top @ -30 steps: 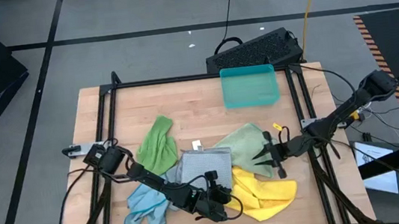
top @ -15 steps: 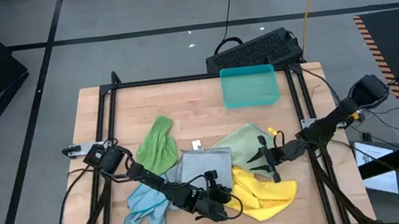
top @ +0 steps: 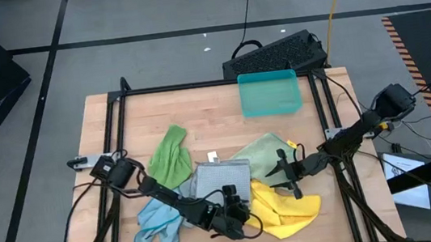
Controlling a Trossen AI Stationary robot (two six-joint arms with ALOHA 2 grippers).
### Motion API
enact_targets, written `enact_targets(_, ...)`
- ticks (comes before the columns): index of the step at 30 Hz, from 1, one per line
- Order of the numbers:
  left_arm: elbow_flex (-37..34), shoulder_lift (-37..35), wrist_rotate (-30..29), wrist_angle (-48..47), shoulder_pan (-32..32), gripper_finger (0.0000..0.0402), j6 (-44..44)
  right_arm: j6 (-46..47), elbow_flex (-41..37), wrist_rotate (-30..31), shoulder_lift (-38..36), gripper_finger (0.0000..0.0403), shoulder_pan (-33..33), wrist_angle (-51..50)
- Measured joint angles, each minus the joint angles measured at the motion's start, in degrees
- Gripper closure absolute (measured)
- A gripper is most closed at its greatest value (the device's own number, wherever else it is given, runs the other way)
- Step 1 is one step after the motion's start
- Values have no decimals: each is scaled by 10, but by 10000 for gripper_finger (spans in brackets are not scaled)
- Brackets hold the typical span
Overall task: Fold microfiber towels
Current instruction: Fold the right gray microfiber cloth
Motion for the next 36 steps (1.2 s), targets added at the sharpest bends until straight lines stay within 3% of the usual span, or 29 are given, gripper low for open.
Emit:
enact_targets(3, 0, 6, 0, 1, 5, 208, 6, -7, 0, 0, 0, 225, 0, 3)
enact_targets(5, 0, 6, 3, 2, 6, 222, 19, -8, 0, 0, 0, 225, 0, 5)
enact_targets(12, 1, 3, 14, -11, 13, 368, 8, -6, 0, 0, 0, 225, 0, 3)
enact_targets(14, 1, -2, 22, -11, 13, 388, 2, 0, 0, 0, 0, 225, 0, -4)
enact_targets(24, 0, -16, 14, -14, 4, 393, -28, 32, 0, -1, 0, 225, 0, -20)
enact_targets(31, 0, -16, -6, -13, -2, 395, -59, 14, 0, 1, 0, 225, 0, 35)
enact_targets(36, 0, -20, -58, -17, -13, 393, -83, -14, 5, 2, 0, 224, 0, 55)
